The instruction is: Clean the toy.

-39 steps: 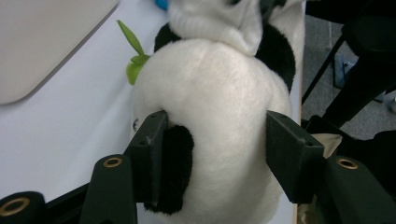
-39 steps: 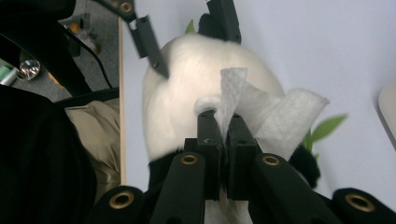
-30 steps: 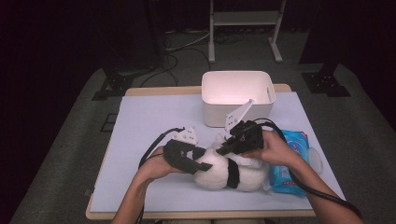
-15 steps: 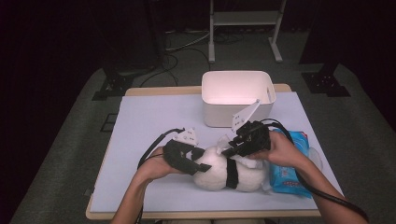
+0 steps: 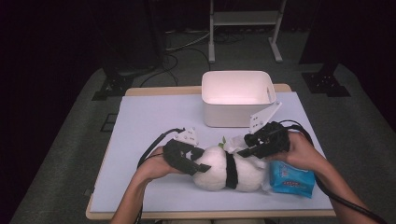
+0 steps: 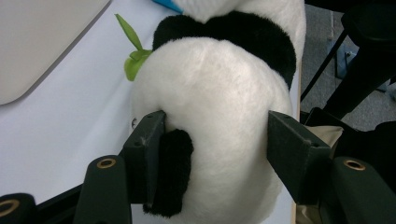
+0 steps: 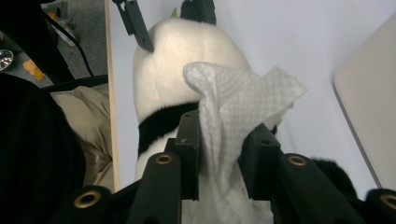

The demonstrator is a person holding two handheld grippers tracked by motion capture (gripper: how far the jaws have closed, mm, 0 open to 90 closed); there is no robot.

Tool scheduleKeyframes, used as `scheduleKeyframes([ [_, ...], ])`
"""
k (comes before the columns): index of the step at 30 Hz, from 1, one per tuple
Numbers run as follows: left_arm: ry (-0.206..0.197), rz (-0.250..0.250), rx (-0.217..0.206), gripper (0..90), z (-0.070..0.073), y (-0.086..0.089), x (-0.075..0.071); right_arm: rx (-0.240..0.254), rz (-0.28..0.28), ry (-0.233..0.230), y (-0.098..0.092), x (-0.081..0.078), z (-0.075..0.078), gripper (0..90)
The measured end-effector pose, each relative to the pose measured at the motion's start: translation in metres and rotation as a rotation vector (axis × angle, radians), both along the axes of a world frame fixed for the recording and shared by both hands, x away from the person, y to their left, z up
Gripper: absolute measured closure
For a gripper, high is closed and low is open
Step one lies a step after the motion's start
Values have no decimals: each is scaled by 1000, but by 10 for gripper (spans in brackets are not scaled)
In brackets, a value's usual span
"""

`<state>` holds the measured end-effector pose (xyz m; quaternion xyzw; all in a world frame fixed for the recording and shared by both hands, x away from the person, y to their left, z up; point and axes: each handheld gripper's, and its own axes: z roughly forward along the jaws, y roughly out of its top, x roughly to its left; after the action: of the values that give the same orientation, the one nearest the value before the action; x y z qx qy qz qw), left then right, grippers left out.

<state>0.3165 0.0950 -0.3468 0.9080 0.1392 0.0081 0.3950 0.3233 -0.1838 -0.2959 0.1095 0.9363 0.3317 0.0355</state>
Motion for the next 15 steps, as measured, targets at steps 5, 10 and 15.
scheduleKeyframes([
  [5,-1,0,0,391,0,0,0,-33,-24,-13,-15,-4,-3,712],
  [10,-4,-5,-8,385,1,-2,0,-30,-34,-18,-28,-7,-10,700],
  [15,-11,-14,-5,385,2,-3,-1,-19,-46,-17,-34,-9,-15,749],
])
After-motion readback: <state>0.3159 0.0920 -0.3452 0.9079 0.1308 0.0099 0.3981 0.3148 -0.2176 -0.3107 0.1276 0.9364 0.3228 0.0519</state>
